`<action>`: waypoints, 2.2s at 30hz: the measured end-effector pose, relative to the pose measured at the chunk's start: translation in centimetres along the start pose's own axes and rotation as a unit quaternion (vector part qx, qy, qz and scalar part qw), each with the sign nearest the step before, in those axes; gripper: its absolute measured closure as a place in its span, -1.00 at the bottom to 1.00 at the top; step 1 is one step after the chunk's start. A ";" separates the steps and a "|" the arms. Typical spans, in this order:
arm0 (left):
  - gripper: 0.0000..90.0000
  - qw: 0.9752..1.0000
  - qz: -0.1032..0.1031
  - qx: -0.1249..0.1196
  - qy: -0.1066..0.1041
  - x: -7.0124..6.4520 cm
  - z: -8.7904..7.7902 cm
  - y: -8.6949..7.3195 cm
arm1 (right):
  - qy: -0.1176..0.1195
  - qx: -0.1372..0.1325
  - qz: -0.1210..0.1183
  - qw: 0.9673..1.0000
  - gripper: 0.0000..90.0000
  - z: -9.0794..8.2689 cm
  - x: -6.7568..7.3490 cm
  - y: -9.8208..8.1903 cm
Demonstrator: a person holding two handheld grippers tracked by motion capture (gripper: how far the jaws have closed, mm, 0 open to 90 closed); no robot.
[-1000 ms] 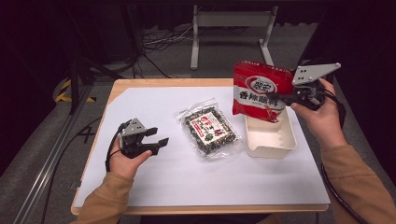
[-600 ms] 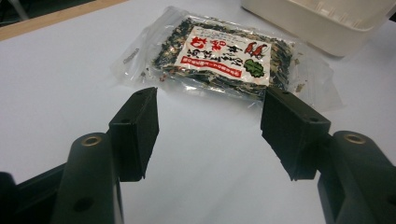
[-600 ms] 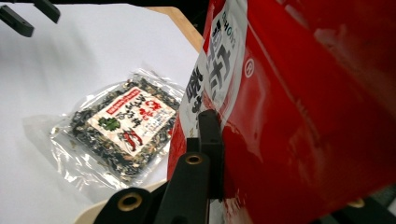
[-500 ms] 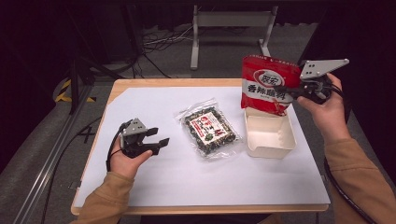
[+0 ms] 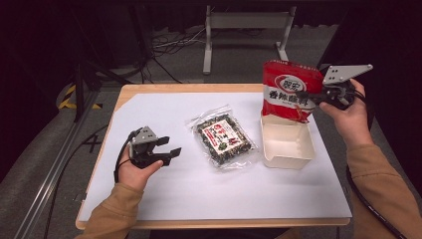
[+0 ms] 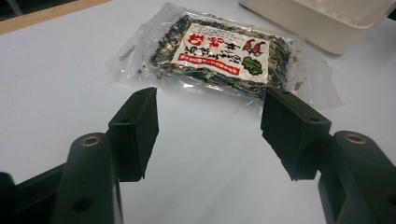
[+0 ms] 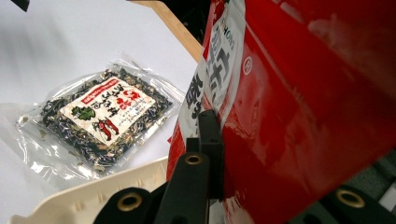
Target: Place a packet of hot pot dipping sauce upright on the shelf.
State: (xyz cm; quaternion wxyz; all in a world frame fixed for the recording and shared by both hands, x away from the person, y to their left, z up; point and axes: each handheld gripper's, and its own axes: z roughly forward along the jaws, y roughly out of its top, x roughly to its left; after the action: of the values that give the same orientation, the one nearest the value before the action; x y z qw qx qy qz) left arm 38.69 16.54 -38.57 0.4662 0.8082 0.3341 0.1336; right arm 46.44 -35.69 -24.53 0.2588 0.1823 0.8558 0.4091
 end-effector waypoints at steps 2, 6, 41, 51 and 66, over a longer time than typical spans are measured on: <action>-0.16 1.000 0.000 0.000 0.000 0.0 0.0 0.0 | 0.000 0.003 0.002 1.000 0.98 0.2 -0.2 -0.2; -0.17 1.000 0.000 0.000 0.000 0.0 0.0 0.0 | 0.001 0.010 0.004 1.000 0.98 0.7 -0.5 -0.8; -0.17 1.000 -0.005 0.011 -0.003 0.1 0.3 -0.2 | 0.022 0.013 0.027 0.999 0.89 5.4 -1.4 -3.7; -0.18 1.000 -0.006 0.011 -0.004 0.1 0.4 -0.3 | 0.019 0.025 0.047 0.998 0.96 5.2 -1.4 -4.6; -0.18 1.000 -0.003 0.013 -0.003 0.1 0.5 -0.3 | -0.012 0.055 0.099 0.994 0.97 4.9 -1.6 -7.0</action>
State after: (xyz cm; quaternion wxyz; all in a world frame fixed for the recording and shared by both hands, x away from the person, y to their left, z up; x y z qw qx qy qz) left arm 38.90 16.38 -39.06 0.4570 0.8136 0.3370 0.1254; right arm 49.94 -37.79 -32.22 0.2167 0.2846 0.8518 0.3827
